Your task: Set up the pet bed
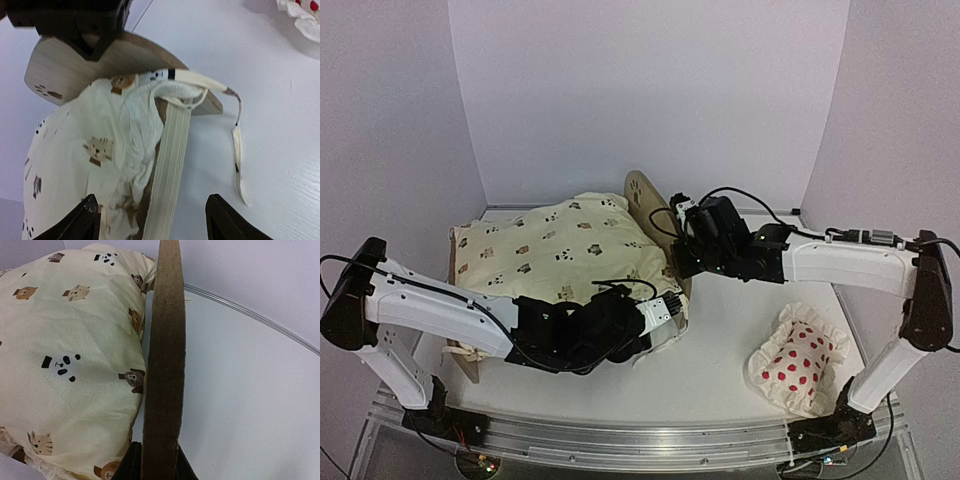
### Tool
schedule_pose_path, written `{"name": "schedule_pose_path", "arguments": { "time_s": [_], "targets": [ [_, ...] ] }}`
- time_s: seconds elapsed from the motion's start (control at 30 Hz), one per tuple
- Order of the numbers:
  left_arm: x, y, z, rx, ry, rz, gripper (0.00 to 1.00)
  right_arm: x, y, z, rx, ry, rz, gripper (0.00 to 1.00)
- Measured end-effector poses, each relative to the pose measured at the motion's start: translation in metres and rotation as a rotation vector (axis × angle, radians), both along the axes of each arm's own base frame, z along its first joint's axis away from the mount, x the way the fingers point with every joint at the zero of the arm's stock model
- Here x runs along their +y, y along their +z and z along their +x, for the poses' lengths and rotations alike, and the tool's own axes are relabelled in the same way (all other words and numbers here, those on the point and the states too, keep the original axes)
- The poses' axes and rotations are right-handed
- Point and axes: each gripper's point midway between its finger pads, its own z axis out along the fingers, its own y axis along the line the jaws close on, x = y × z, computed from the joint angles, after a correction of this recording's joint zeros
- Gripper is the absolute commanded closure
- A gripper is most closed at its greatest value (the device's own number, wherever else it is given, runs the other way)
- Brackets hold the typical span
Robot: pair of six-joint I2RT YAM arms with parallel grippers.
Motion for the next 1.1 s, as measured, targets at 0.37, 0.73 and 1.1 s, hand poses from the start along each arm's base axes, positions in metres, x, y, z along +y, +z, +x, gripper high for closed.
{"name": "schedule_pose_path", "arguments": {
  "time_s": [0.37, 0.73, 1.1],
  "targets": [
    [-0.041, 0.033, 0.067, 0.017, -0.026, -0.184, 0.33, -0.033, 0.027, -0.026, -0.057, 0.014, 0.011, 0.3],
    [-0.072, -0.002, 0.066, 0.132, -0.159, -0.142, 0.39, -0.083, 0.047, -0.063, -0.085, -0.011, 0.095, 0.29],
    [-0.072, -0.017, 0.082, 0.119, -0.154, -0.072, 0.98, -0.106, 0.04, -0.077, -0.078, -0.036, 0.099, 0.29]
  ]
}}
